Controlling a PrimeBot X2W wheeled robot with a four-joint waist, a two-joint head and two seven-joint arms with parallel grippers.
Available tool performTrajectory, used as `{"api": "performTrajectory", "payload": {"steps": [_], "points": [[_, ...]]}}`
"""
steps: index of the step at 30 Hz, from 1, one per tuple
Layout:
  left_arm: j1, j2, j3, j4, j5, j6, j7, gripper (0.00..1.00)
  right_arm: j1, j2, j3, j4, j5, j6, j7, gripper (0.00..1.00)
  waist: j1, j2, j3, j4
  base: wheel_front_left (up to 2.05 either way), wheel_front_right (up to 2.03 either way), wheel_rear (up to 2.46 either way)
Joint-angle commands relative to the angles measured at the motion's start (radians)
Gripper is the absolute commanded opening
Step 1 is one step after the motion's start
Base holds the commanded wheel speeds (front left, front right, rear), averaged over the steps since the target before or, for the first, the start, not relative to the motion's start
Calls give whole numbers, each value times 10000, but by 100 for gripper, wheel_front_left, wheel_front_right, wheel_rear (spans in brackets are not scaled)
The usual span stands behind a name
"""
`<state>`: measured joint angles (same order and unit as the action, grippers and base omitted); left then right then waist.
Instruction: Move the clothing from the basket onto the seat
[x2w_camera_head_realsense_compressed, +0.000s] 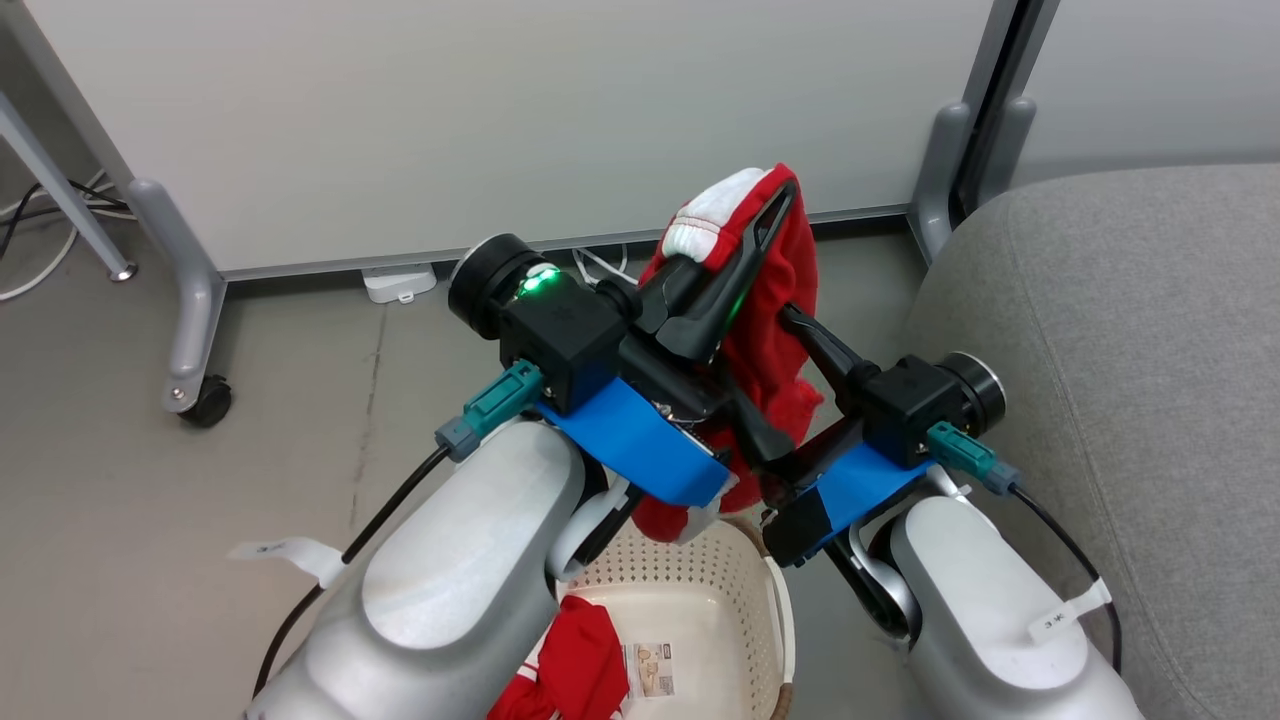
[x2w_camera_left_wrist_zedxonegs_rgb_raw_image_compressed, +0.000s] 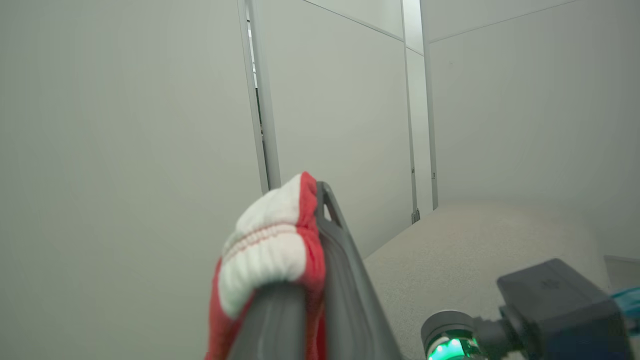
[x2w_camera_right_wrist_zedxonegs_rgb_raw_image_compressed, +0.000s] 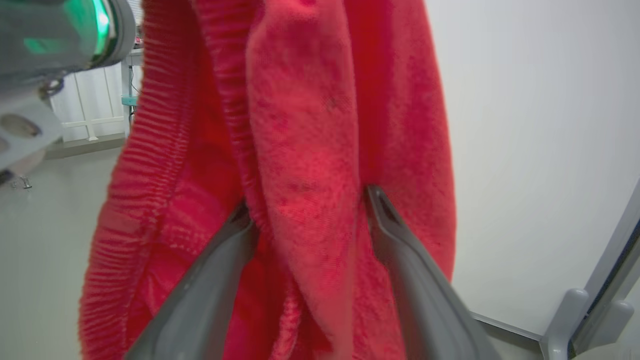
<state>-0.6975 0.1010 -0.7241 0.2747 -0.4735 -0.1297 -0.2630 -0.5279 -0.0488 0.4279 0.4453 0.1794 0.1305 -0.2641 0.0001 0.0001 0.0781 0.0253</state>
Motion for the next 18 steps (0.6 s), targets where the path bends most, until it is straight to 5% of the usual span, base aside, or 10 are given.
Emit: {"api": "performTrajectory", "payload": {"steps": [1,2,18], "points": [[-130,-12,-19,-48,-16,-9,-27,0,-208,-31,58,114,158,5,-7,32,-1,-1,-2,12,0,0,0],[-127,-20,-44,-58,-29,-9,-27,0,-290,-32,80,171,187,5,-7,0,-1,-1,-4,15,0,0,0],[87,42,0,23,-13,-9,-27,0,-315,-32,230,245,623,5,-7,0,-1,-1,2,-130,0,0,0]]}}
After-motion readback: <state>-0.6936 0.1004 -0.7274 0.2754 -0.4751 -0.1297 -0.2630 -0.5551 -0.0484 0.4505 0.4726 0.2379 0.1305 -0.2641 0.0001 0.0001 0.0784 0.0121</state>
